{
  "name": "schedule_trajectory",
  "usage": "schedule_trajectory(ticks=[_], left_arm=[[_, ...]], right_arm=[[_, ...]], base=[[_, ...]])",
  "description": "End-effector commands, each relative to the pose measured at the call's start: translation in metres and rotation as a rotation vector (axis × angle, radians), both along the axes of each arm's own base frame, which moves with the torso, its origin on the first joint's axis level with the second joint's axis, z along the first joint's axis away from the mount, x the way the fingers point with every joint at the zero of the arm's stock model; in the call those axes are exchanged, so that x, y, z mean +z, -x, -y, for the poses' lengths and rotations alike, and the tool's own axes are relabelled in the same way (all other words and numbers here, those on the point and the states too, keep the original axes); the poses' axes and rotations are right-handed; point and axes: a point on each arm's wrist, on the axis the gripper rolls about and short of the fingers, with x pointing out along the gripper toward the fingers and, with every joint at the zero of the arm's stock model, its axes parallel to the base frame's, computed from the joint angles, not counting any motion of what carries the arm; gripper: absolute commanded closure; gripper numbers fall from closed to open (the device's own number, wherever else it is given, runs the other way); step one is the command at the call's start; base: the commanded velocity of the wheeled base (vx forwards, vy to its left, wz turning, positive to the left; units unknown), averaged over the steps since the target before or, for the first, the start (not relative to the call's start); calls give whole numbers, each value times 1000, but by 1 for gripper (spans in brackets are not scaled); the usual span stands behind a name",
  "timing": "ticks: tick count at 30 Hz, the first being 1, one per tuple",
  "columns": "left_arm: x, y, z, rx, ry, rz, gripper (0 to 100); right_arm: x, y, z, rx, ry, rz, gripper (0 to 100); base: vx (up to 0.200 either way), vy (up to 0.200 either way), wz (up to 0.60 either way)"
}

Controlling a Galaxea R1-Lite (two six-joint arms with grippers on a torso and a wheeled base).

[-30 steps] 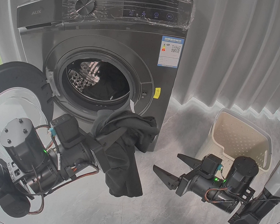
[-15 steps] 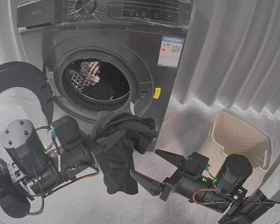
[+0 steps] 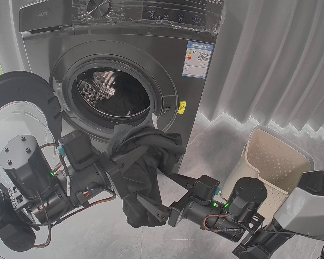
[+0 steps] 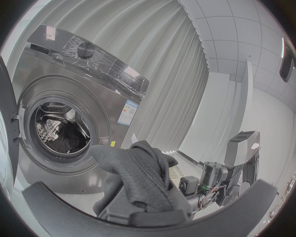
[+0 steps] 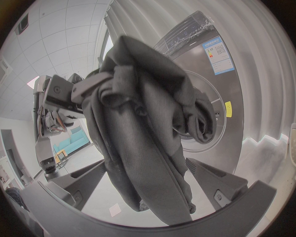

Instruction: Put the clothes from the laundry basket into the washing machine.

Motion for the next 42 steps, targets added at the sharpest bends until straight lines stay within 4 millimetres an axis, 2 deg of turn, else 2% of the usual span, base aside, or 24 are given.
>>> schedule_trajectory(ticks=[1, 12, 13, 23, 30, 35, 42], left_arm=[[2, 0, 0, 0, 7, 5, 100], [5, -4, 3, 7, 20, 18, 100], [5, -5, 3, 10, 21, 18, 100], [4, -5, 3, 8, 30, 1, 100], [0, -11, 1, 31, 25, -11, 100], [-7, -19, -2, 57, 9, -30, 100], [-13, -20, -1, 50, -6, -47, 100]], right_arm=[[-18, -4, -13, 15, 20, -26, 0], [-21, 1, -31, 57, 4, -21, 0], [-21, 1, -32, 58, 4, -21, 100], [-14, 7, -33, 72, -8, -16, 100], [8, 32, -24, 107, -24, -2, 100], [23, 54, -7, 127, -27, -4, 100], [39, 61, 2, 126, -59, 21, 100]], base=[[0, 0, 0], [0, 0, 0], [0, 0, 0], [0, 0, 0], [0, 0, 0], [0, 0, 0], [0, 0, 0]])
